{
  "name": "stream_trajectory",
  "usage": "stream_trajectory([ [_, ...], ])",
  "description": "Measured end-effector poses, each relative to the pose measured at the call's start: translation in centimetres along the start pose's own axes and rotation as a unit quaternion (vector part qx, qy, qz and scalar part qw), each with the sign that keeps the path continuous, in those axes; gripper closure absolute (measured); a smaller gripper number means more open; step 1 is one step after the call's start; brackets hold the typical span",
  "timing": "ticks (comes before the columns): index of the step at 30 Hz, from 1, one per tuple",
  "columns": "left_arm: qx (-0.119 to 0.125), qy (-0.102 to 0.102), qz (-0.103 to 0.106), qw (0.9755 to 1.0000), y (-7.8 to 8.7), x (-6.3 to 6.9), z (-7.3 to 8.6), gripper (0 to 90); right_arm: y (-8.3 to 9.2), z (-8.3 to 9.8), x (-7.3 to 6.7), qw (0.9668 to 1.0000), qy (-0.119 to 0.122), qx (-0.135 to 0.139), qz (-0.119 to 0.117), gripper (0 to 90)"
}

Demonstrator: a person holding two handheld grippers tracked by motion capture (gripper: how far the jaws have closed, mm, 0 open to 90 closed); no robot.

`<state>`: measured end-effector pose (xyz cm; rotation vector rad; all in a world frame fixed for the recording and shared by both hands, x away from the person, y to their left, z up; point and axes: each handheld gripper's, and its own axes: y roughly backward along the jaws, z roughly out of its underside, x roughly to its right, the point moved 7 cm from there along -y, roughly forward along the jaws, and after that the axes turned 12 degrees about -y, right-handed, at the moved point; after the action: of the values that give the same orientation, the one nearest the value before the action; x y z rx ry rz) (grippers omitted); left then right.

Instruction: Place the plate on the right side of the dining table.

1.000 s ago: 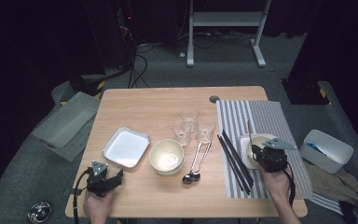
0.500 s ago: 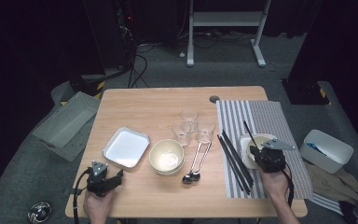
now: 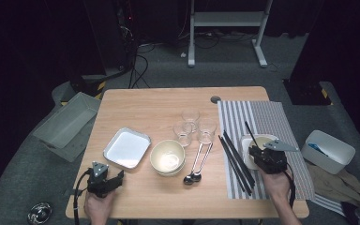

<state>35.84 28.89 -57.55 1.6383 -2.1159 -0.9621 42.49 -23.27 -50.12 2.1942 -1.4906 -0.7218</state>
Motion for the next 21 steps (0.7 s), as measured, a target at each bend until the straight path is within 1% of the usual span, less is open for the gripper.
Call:
stream_trajectory([
  [4,0.000,0.000,0.000,1.0000,0.0,0.0,0.0,30.8,0.2,-0.9,0.5,0.9999,-0.007,0.010,0.010,76.6],
  [8,0.000,0.000,0.000,1.0000,0.0,0.0,0.0,30.8,0.0,-1.7,1.0,0.9996,-0.015,0.010,0.023,76.4],
  [11,0.000,0.000,0.000,1.0000,0.0,0.0,0.0,30.8,-0.5,-2.2,1.5,0.9990,-0.021,0.010,0.037,74.6],
  [15,0.000,0.000,0.000,1.0000,0.0,0.0,0.0,30.8,-1.3,-3.0,2.2,0.9980,-0.028,0.007,0.056,74.4],
  [21,0.000,0.001,0.000,1.0000,0.0,0.0,0.0,30.8,-2.5,-3.9,2.9,0.9969,-0.036,0.000,0.070,74.3],
])
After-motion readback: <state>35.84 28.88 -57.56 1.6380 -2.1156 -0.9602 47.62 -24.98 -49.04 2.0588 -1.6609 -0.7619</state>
